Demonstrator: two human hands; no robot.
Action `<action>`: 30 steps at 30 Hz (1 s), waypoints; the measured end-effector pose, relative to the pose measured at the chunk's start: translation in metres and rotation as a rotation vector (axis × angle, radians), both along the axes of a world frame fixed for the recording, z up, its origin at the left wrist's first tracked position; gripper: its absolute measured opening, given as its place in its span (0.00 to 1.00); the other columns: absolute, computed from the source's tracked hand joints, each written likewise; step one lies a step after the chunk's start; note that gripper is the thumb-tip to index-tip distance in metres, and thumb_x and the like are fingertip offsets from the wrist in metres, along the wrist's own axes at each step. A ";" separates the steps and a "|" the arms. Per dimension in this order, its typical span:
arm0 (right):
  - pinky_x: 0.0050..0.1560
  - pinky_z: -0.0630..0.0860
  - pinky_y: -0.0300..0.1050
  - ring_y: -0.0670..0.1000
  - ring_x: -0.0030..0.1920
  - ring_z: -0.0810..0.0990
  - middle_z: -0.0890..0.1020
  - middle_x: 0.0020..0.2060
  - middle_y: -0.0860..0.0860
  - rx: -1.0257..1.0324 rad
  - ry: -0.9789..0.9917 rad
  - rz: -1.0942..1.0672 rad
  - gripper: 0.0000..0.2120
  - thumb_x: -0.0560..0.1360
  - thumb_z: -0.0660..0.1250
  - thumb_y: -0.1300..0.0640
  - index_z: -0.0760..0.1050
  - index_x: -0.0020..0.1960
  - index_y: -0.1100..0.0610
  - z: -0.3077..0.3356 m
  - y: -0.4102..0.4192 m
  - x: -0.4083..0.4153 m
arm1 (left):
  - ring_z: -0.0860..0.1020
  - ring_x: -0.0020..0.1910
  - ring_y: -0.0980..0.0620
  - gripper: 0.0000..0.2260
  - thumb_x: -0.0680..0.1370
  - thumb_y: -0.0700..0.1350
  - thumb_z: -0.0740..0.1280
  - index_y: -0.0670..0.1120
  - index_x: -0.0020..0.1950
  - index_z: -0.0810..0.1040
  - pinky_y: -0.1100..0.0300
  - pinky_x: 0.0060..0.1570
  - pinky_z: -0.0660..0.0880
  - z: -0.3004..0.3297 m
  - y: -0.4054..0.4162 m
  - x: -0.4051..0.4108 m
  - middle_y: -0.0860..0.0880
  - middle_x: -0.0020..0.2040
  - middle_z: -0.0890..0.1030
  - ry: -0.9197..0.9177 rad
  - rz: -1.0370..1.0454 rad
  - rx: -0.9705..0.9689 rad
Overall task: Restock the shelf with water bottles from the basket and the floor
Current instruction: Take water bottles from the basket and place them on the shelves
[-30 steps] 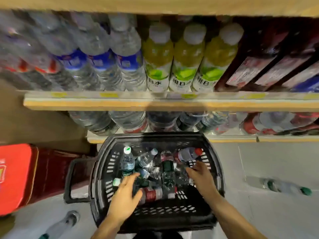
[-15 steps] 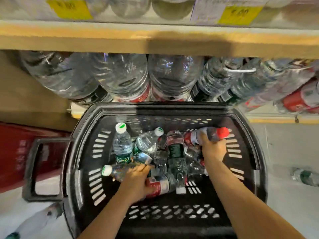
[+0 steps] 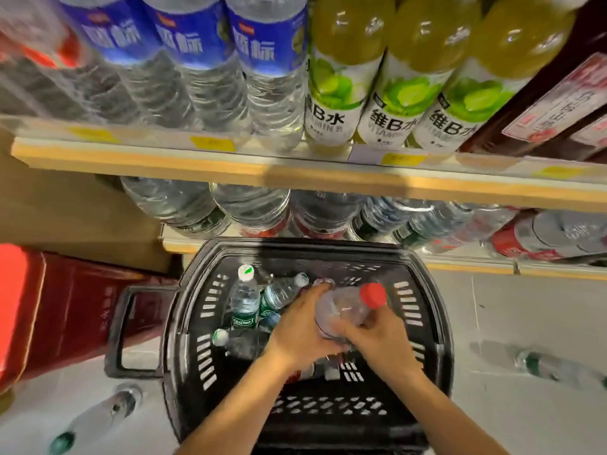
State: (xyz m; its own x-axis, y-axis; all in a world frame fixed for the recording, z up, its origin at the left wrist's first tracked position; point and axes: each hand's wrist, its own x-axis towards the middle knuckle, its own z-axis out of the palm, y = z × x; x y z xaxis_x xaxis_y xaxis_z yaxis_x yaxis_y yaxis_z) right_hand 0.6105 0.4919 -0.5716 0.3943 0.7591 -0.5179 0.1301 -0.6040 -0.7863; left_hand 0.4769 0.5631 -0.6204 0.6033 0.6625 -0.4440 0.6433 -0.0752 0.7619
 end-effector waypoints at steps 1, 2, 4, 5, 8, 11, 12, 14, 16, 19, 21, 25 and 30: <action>0.44 0.79 0.39 0.42 0.42 0.83 0.85 0.40 0.48 0.002 0.028 0.029 0.13 0.66 0.76 0.54 0.77 0.48 0.51 0.007 0.004 -0.007 | 0.75 0.60 0.54 0.37 0.62 0.52 0.78 0.50 0.67 0.67 0.59 0.59 0.72 0.013 0.002 -0.004 0.53 0.62 0.75 0.001 0.051 -0.010; 0.46 0.80 0.43 0.44 0.43 0.83 0.85 0.41 0.49 -0.004 0.065 0.061 0.14 0.65 0.76 0.52 0.77 0.48 0.51 0.013 0.008 -0.014 | 0.77 0.56 0.55 0.32 0.62 0.51 0.77 0.49 0.63 0.69 0.59 0.55 0.74 0.024 0.002 -0.012 0.53 0.58 0.78 0.012 0.096 -0.016; 0.51 0.79 0.47 0.47 0.48 0.83 0.85 0.46 0.49 -0.020 0.150 0.165 0.20 0.63 0.76 0.48 0.77 0.52 0.51 0.022 0.017 -0.025 | 0.79 0.51 0.56 0.29 0.61 0.51 0.75 0.47 0.59 0.72 0.56 0.51 0.76 0.042 -0.001 -0.034 0.52 0.53 0.80 -0.031 0.214 -0.031; 0.54 0.79 0.46 0.48 0.50 0.83 0.84 0.48 0.50 -0.023 0.207 0.215 0.21 0.63 0.76 0.50 0.77 0.54 0.52 0.025 0.020 -0.029 | 0.80 0.49 0.56 0.28 0.60 0.51 0.75 0.47 0.58 0.73 0.55 0.49 0.77 0.047 -0.003 -0.049 0.52 0.51 0.81 -0.046 0.288 -0.037; 0.58 0.75 0.42 0.48 0.56 0.79 0.80 0.55 0.48 -0.044 0.277 0.340 0.22 0.66 0.76 0.58 0.73 0.57 0.48 0.021 0.023 -0.032 | 0.79 0.43 0.64 0.22 0.62 0.48 0.77 0.56 0.51 0.72 0.65 0.40 0.75 0.065 -0.016 -0.087 0.56 0.44 0.81 0.018 0.501 -0.028; 0.57 0.72 0.37 0.45 0.58 0.75 0.75 0.57 0.43 -0.090 0.187 0.550 0.26 0.68 0.74 0.56 0.69 0.63 0.50 0.013 0.019 -0.024 | 0.79 0.40 0.66 0.21 0.60 0.49 0.78 0.58 0.47 0.72 0.67 0.37 0.73 0.075 -0.037 -0.124 0.59 0.39 0.82 0.058 0.749 -0.035; 0.57 0.71 0.37 0.45 0.59 0.74 0.75 0.58 0.44 -0.114 0.148 0.615 0.28 0.68 0.74 0.56 0.68 0.66 0.52 0.007 0.016 -0.021 | 0.79 0.40 0.65 0.22 0.57 0.53 0.76 0.57 0.48 0.73 0.66 0.38 0.74 0.075 -0.047 -0.136 0.62 0.40 0.82 0.069 0.832 -0.037; 0.59 0.69 0.37 0.45 0.60 0.73 0.74 0.58 0.45 -0.166 0.062 0.750 0.31 0.67 0.75 0.53 0.68 0.68 0.55 -0.008 0.011 -0.018 | 0.80 0.38 0.65 0.25 0.54 0.58 0.73 0.57 0.50 0.73 0.65 0.39 0.76 0.073 -0.071 -0.155 0.65 0.39 0.82 0.089 0.984 -0.032; 0.62 0.70 0.40 0.48 0.63 0.74 0.75 0.60 0.46 -0.190 0.027 0.863 0.36 0.64 0.76 0.47 0.68 0.68 0.55 -0.025 0.007 -0.021 | 0.79 0.33 0.66 0.24 0.54 0.59 0.71 0.58 0.48 0.72 0.67 0.34 0.74 0.070 -0.095 -0.169 0.65 0.34 0.81 0.108 1.093 -0.001; 0.65 0.66 0.40 0.51 0.68 0.69 0.71 0.66 0.51 -0.215 0.015 1.005 0.35 0.67 0.75 0.53 0.64 0.70 0.57 -0.053 0.009 -0.042 | 0.77 0.34 0.65 0.25 0.57 0.55 0.76 0.55 0.51 0.72 0.67 0.37 0.71 0.056 -0.131 -0.184 0.60 0.34 0.80 0.162 1.232 0.011; 0.65 0.63 0.39 0.51 0.68 0.67 0.69 0.67 0.51 -0.209 -0.040 1.100 0.34 0.70 0.73 0.57 0.63 0.71 0.58 -0.077 0.011 -0.061 | 0.78 0.38 0.64 0.29 0.55 0.58 0.74 0.53 0.53 0.73 0.63 0.42 0.72 0.035 -0.154 -0.193 0.57 0.41 0.80 0.169 1.306 -0.004; 0.62 0.67 0.41 0.54 0.65 0.72 0.73 0.64 0.55 -0.156 -0.124 1.228 0.30 0.68 0.73 0.58 0.68 0.68 0.57 -0.136 0.012 -0.102 | 0.77 0.40 0.56 0.25 0.61 0.50 0.77 0.54 0.54 0.72 0.60 0.45 0.71 -0.010 -0.181 -0.202 0.60 0.41 0.78 0.173 1.388 -0.087; 0.66 0.65 0.42 0.56 0.66 0.69 0.66 0.67 0.55 -0.132 -0.326 1.422 0.42 0.61 0.78 0.59 0.63 0.71 0.56 -0.179 0.009 -0.124 | 0.78 0.40 0.58 0.22 0.57 0.54 0.76 0.54 0.46 0.71 0.57 0.42 0.76 -0.047 -0.193 -0.213 0.57 0.41 0.79 0.153 1.454 -0.133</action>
